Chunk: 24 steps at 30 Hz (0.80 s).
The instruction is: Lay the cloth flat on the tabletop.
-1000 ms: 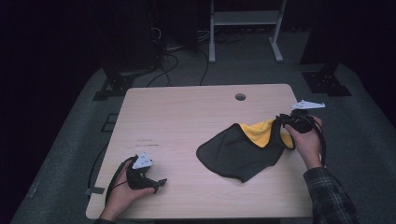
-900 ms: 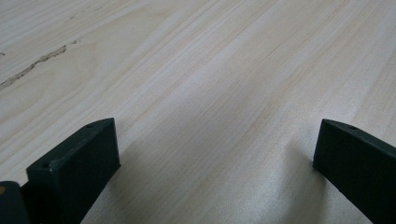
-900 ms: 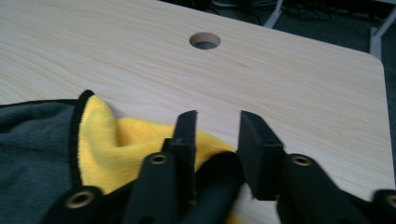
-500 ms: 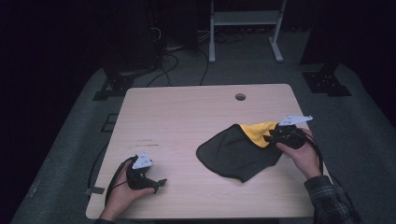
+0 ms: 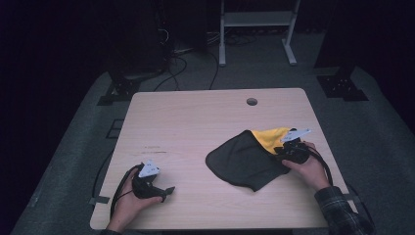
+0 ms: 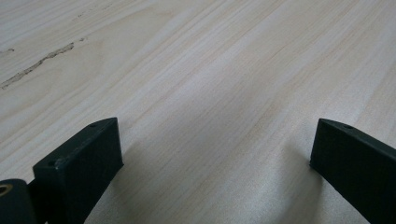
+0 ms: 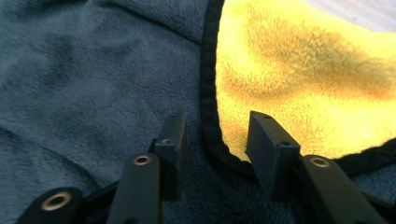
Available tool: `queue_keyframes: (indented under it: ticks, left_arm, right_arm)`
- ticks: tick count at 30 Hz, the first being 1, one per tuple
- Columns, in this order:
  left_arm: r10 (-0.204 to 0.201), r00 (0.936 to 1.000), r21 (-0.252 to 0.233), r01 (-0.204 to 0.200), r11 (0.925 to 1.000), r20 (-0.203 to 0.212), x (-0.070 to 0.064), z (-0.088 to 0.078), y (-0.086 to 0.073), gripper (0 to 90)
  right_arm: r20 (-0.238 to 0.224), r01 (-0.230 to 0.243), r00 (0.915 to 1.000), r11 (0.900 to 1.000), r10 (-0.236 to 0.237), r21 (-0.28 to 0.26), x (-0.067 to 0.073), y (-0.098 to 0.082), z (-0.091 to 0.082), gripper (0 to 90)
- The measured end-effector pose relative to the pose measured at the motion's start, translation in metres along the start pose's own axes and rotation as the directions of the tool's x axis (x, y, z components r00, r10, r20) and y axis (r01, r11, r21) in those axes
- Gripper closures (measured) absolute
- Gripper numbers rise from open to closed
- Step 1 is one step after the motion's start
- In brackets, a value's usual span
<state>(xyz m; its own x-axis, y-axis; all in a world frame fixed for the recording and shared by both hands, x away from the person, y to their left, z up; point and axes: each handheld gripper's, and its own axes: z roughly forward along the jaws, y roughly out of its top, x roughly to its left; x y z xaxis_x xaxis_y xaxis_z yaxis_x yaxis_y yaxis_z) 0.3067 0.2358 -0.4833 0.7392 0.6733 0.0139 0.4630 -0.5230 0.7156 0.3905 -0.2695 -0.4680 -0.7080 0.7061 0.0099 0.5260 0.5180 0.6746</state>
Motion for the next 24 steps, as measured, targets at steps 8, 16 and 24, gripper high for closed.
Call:
queue_keyframes:
  ticks: [8, 16, 24]
  left_arm:
    - [0.000, 1.0000, -0.002, 0.000, 1.0000, 0.000, 0.000, 0.000, 0.000, 0.9]
    - [-0.008, 1.0000, -0.018, 0.008, 0.9998, 0.006, 0.002, -0.003, 0.000, 7.8]
    - [-0.059, 0.9950, -0.072, 0.065, 0.9953, 0.080, -0.001, -0.005, 0.015, 22.0]
  right_arm:
    - [0.020, -0.032, 0.9993, 0.999, 0.032, -0.005, -0.006, -0.001, 0.000, 77.8]
    - [0.013, -0.075, 0.9971, 0.997, 0.075, 0.008, -0.007, 0.004, -0.002, 86.8]
    - [-0.015, -0.105, 0.9944, 0.994, 0.105, -0.043, -0.012, 0.006, -0.013, 86.7]
